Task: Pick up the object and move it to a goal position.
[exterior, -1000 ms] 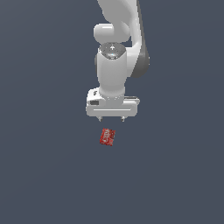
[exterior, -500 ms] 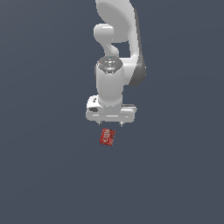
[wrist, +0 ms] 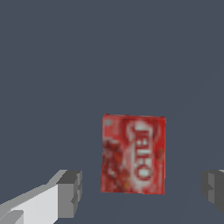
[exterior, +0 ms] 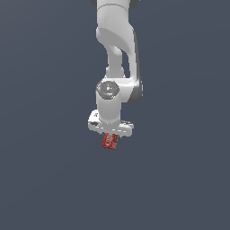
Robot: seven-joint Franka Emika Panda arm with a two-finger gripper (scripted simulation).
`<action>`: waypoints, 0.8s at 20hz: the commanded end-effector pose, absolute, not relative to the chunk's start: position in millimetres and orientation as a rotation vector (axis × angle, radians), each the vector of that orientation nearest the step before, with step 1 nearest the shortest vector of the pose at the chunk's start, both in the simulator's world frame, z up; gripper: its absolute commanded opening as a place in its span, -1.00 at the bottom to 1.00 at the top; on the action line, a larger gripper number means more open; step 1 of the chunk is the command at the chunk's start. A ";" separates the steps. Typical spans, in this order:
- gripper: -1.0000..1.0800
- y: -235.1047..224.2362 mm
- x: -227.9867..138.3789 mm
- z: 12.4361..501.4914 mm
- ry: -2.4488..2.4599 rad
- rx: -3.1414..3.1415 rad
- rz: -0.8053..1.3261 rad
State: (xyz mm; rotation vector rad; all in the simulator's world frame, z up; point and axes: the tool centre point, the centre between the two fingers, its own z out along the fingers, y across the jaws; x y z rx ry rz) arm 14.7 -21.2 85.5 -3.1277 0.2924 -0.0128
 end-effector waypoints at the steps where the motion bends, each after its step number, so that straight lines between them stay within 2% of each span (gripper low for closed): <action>1: 0.92 -23.5 14.0 74.0 0.326 -3.124 -0.006; 10: 0.92 -24.8 12.7 63.6 0.344 -3.123 0.001; 16: 0.92 -25.0 11.9 39.4 0.348 -3.122 0.000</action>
